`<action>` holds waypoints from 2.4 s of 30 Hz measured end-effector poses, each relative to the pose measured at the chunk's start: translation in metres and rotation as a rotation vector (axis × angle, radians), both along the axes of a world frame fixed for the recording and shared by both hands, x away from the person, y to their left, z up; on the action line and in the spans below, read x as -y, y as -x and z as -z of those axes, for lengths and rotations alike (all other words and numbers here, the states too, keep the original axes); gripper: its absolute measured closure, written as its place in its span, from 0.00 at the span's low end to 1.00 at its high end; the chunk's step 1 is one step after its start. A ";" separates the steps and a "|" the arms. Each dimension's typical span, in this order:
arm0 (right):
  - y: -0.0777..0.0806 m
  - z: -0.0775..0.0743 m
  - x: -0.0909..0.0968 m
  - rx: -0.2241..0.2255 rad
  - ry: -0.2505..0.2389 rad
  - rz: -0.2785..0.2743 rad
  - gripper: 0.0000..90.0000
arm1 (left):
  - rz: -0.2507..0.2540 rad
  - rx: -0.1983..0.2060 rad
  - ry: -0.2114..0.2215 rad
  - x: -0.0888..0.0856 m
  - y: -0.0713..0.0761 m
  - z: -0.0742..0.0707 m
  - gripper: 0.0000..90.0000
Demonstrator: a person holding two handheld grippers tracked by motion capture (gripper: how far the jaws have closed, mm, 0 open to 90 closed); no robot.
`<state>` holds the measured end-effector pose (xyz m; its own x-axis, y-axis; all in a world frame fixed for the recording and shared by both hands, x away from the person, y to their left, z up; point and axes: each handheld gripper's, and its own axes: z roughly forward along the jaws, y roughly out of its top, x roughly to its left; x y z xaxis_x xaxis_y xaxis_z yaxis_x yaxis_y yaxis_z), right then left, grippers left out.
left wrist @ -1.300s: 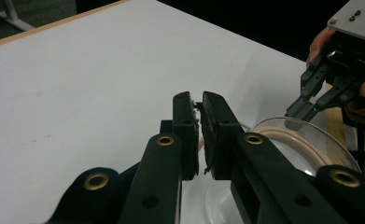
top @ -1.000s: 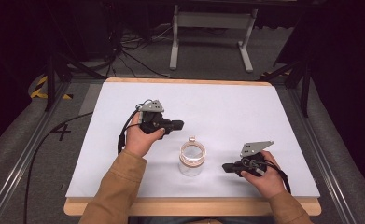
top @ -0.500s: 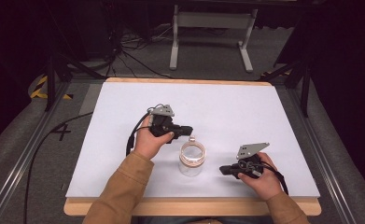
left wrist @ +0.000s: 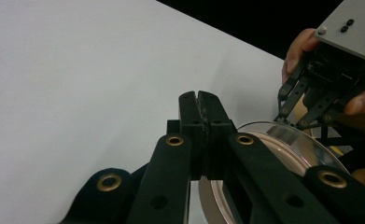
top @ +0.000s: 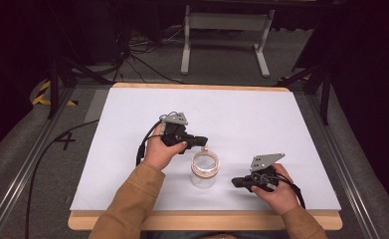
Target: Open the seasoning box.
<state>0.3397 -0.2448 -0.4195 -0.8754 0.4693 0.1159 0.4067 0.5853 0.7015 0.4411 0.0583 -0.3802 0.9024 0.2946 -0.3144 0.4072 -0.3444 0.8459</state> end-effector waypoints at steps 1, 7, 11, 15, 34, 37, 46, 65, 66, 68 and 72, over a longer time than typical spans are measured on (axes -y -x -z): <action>0.001 0.000 -0.002 0.002 0.001 -0.003 0.99 | 0.000 0.000 0.000 0.000 0.000 0.000 1.00; 0.005 -0.006 -0.012 0.020 -0.024 -0.017 1.00 | 0.003 0.001 0.002 0.000 0.000 0.001 1.00; 0.010 -0.016 -0.023 0.040 -0.046 -0.008 1.00 | -0.006 0.002 -0.003 0.001 -0.001 0.001 1.00; 0.014 -0.023 -0.032 0.066 -0.065 -0.008 1.00 | -0.013 0.007 -0.026 0.002 -0.001 0.003 1.00; 0.005 -0.044 -0.040 0.164 -0.254 0.044 0.99 | -0.017 0.002 -0.013 0.002 0.000 0.004 1.00; 0.002 -0.050 -0.041 0.181 -0.267 0.041 0.99 | -0.027 0.014 -0.016 0.003 0.002 0.003 1.00; -0.002 -0.056 -0.038 0.205 -0.270 0.042 0.99 | -0.082 0.070 -0.016 -0.024 0.014 -0.014 0.97; -0.022 -0.063 -0.039 0.187 -0.220 -0.066 0.99 | -0.127 0.046 -0.097 -0.090 0.056 -0.029 0.82; -0.023 -0.064 -0.039 0.191 -0.212 -0.073 0.99 | -0.137 0.046 -0.104 -0.093 0.058 -0.029 0.82; -0.025 -0.064 -0.039 0.198 -0.201 -0.082 0.99 | -0.148 0.037 -0.118 -0.098 0.061 -0.027 0.81; -0.030 -0.065 -0.039 0.198 -0.198 -0.086 0.99 | -0.173 0.013 -0.138 -0.108 0.066 -0.023 0.79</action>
